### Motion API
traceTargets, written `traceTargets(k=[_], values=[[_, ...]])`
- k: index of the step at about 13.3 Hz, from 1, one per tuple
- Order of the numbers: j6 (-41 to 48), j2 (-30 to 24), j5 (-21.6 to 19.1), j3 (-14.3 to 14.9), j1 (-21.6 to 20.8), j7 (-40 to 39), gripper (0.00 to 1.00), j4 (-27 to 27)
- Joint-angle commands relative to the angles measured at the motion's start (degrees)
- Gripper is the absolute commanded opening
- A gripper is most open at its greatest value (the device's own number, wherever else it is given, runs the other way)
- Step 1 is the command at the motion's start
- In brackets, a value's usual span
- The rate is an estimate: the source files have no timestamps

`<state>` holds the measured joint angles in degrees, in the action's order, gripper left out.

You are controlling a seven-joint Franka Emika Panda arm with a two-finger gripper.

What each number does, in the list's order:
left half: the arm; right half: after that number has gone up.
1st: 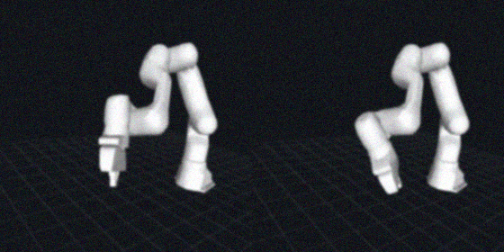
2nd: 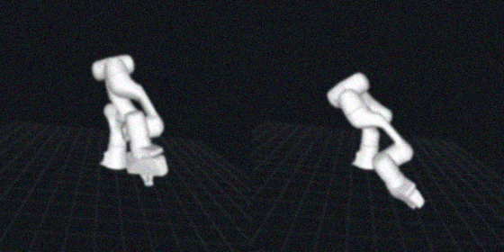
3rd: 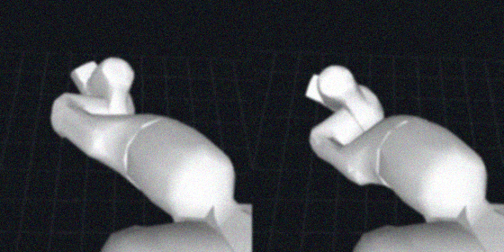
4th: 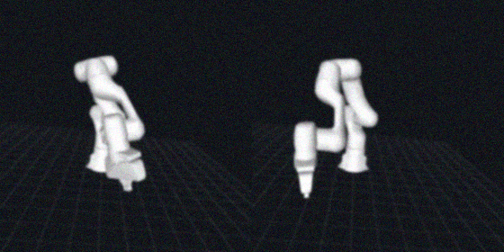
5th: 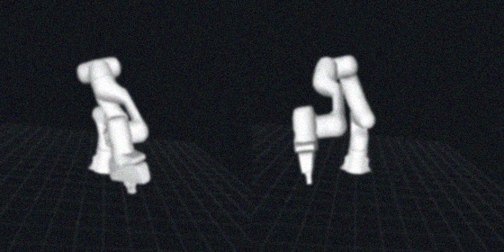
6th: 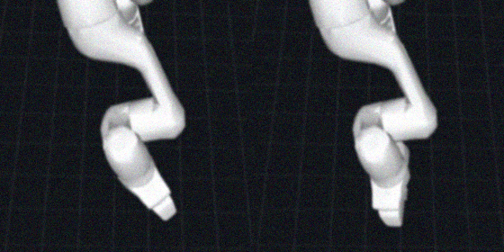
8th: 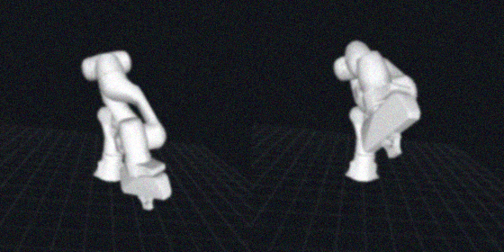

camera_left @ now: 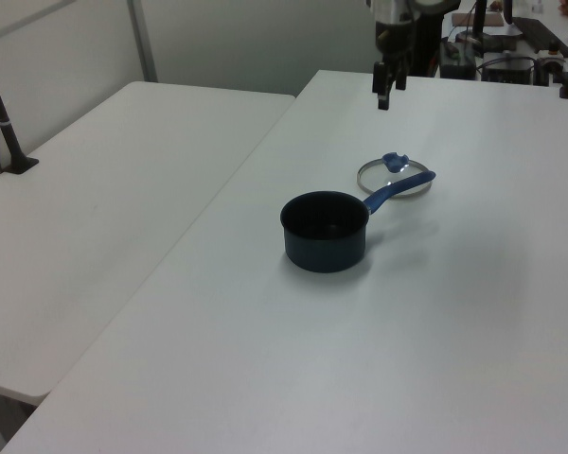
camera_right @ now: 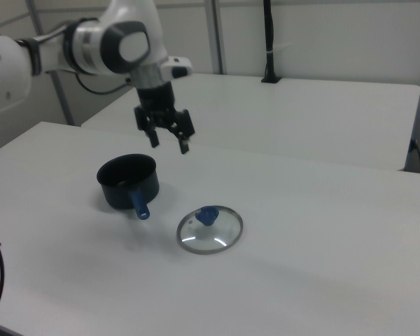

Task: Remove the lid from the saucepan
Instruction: 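Open the gripper and raise it away from the lid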

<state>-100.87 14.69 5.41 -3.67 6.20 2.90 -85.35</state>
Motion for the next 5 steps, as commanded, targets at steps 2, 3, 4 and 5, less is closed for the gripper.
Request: traceTargets(k=[2,3,4,5], values=[[5.33,-6.51,-2.07,0.51,-0.75,0.88,1.0,-1.84],[5.68,-6.52,-2.07,0.42,-0.84,0.88,1.0,-1.84],[5.68,-6.52,-2.07,0.33,-0.84,0.88,1.0,-1.84],[5.68,-6.52,-2.07,0.33,-0.84,0.8,1.0,-1.84]])
